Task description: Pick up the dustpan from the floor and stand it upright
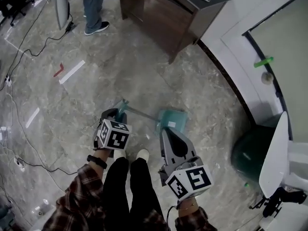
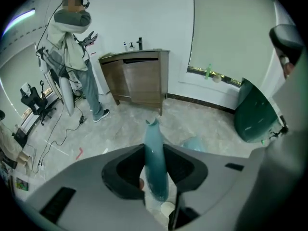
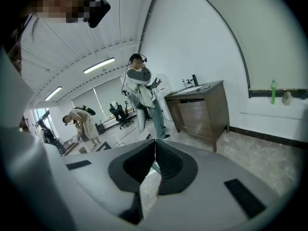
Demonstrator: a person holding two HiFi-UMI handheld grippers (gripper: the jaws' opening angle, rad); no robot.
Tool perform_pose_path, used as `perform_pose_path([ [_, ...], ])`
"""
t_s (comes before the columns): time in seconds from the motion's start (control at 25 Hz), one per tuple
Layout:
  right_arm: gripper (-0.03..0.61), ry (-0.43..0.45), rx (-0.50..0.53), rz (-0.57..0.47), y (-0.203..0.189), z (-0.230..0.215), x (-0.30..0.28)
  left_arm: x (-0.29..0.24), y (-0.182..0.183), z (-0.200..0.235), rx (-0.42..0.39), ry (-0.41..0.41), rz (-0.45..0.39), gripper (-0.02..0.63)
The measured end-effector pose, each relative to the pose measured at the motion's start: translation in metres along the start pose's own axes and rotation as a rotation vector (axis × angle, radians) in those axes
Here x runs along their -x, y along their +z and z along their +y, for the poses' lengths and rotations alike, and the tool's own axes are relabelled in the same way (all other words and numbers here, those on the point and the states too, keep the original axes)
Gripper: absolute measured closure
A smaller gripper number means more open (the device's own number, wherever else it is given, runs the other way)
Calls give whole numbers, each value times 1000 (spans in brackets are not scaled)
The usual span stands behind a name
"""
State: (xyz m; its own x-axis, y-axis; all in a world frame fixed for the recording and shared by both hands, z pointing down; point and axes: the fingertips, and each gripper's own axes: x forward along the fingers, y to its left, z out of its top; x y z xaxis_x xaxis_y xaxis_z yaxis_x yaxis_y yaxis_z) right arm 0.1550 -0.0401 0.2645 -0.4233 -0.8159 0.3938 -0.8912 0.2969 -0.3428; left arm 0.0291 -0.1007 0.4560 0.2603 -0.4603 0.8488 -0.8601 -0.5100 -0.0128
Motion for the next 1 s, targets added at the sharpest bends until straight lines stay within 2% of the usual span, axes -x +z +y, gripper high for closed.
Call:
perform_pose_path([
  [0.36,566,-136,-36,-30,28,-75,75,22,64,-123,-63,-165,-56,488],
  [0.72,566,-240,-78,-33,30,-128,135,25,106,-216,-164,-263,-66,486],
  [0.88,566,-278,-86,-38,30,-143,157,28,116,-252,-182,-316,-71,485],
  [1.0,566,-298,-86,-34,31,-155,167,28,120,-275,-158,-360,-69,486],
])
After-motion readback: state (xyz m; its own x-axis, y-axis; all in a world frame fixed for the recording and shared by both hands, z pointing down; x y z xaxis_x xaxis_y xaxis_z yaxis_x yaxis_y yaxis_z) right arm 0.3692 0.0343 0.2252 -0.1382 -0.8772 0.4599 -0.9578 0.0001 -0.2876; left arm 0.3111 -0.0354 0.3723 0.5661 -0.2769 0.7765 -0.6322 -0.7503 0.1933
